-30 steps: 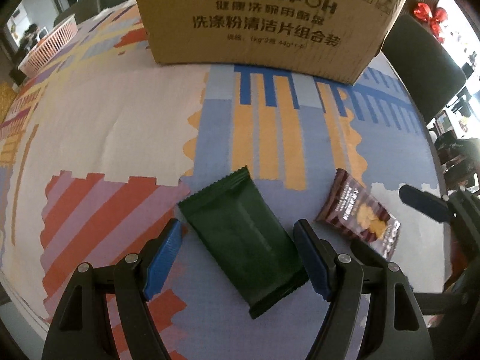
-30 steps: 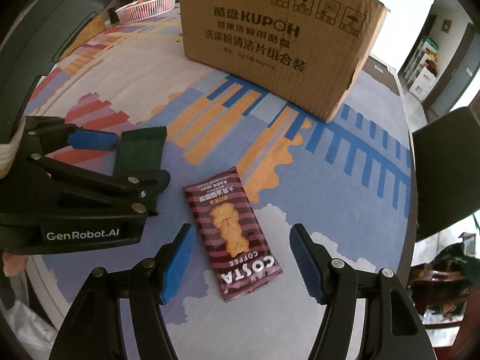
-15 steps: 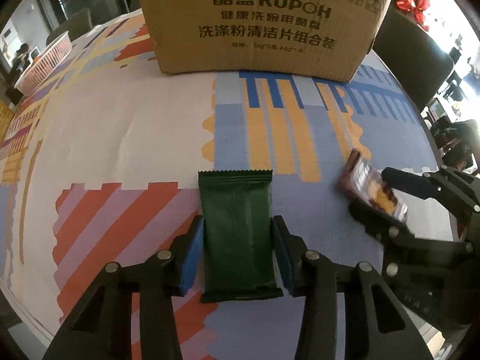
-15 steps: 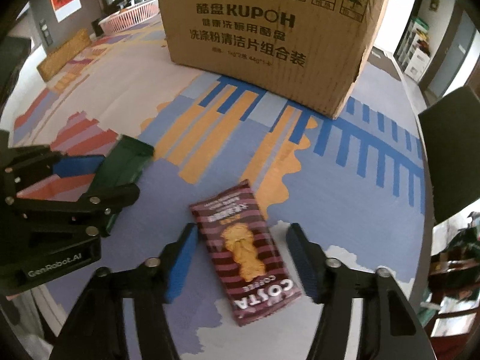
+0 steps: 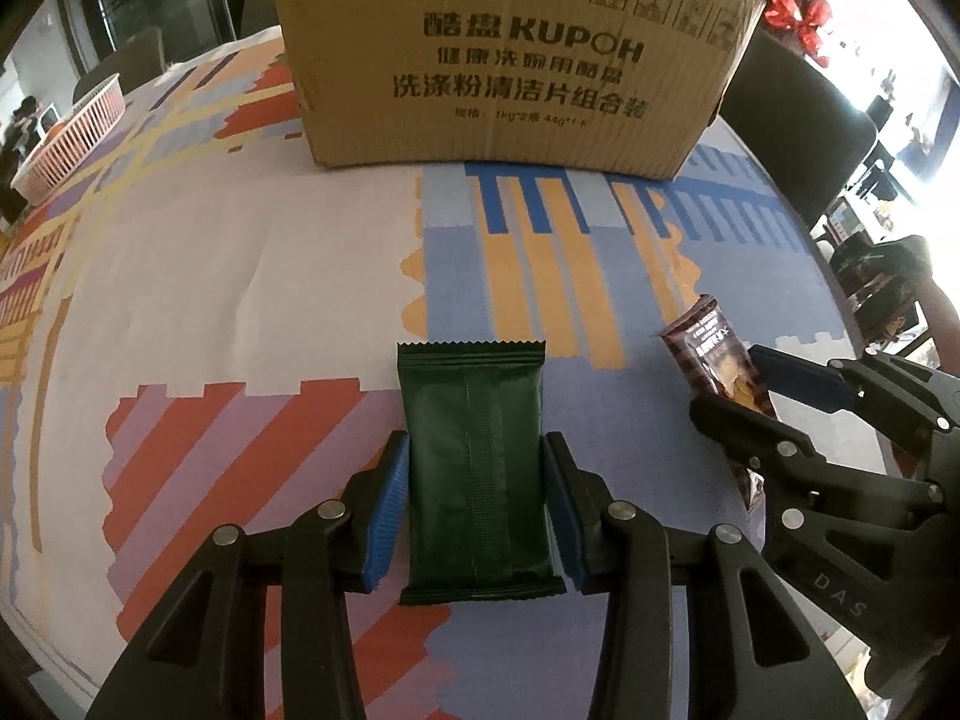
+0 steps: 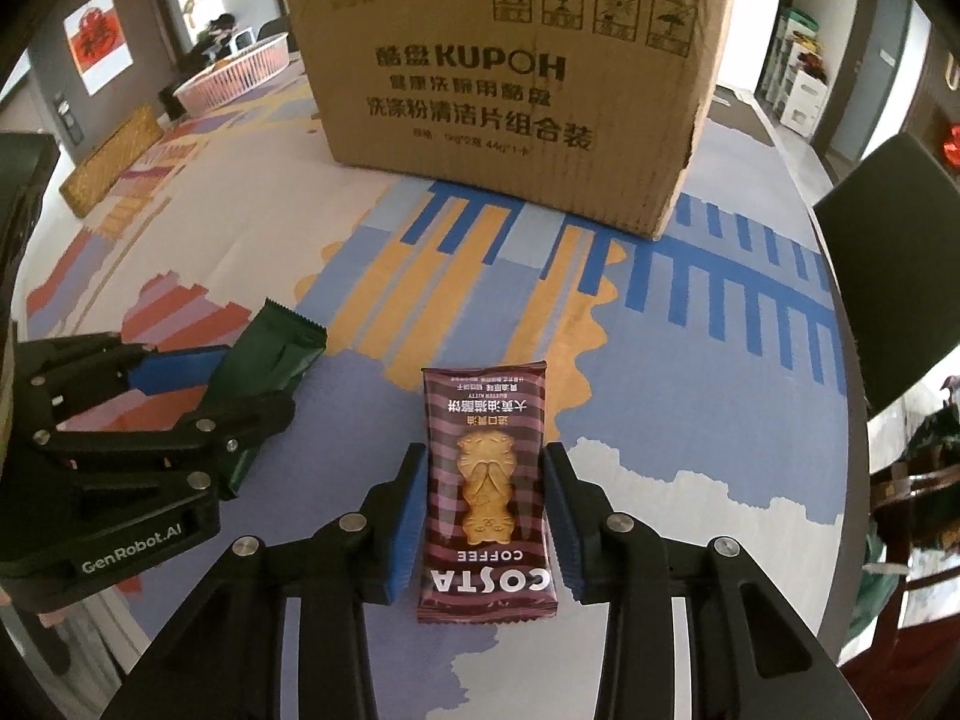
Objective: Organize snacks
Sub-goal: 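Carry both packets over the box and open both tools to drop them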
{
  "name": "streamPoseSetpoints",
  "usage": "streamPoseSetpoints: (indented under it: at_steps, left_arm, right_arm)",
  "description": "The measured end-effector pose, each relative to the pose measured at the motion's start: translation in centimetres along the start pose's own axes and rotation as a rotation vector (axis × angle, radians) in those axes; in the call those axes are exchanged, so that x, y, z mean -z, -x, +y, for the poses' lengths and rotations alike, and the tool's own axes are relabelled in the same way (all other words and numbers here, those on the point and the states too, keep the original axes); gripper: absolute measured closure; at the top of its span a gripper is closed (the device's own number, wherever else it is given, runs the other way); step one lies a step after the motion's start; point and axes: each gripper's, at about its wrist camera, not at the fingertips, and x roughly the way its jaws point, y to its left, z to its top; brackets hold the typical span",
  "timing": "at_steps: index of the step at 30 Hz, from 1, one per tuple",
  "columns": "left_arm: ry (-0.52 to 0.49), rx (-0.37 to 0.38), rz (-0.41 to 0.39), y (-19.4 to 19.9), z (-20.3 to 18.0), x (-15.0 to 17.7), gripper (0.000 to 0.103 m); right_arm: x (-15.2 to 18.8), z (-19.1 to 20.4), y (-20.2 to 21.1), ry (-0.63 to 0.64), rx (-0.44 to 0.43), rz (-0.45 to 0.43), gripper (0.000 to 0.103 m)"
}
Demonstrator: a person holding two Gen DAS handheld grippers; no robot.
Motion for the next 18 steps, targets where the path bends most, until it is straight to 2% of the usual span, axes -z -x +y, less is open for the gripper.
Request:
streamPoseSetpoints:
  at_steps: [7, 18]
  left_arm:
    - [0.018, 0.049, -0.046, 2.0, 0.9, -0.8, 0.060]
    - [-0.008, 0.049, -0.199, 6.8, 2.3, -3.9, 0.060]
  right_arm:
    - [-0.6, 0.6, 1.6, -0.027, 0.008, -0.042, 0.064]
    - [-3.8, 1.4, 4.7, -0.084, 0.014, -0.156, 0.064]
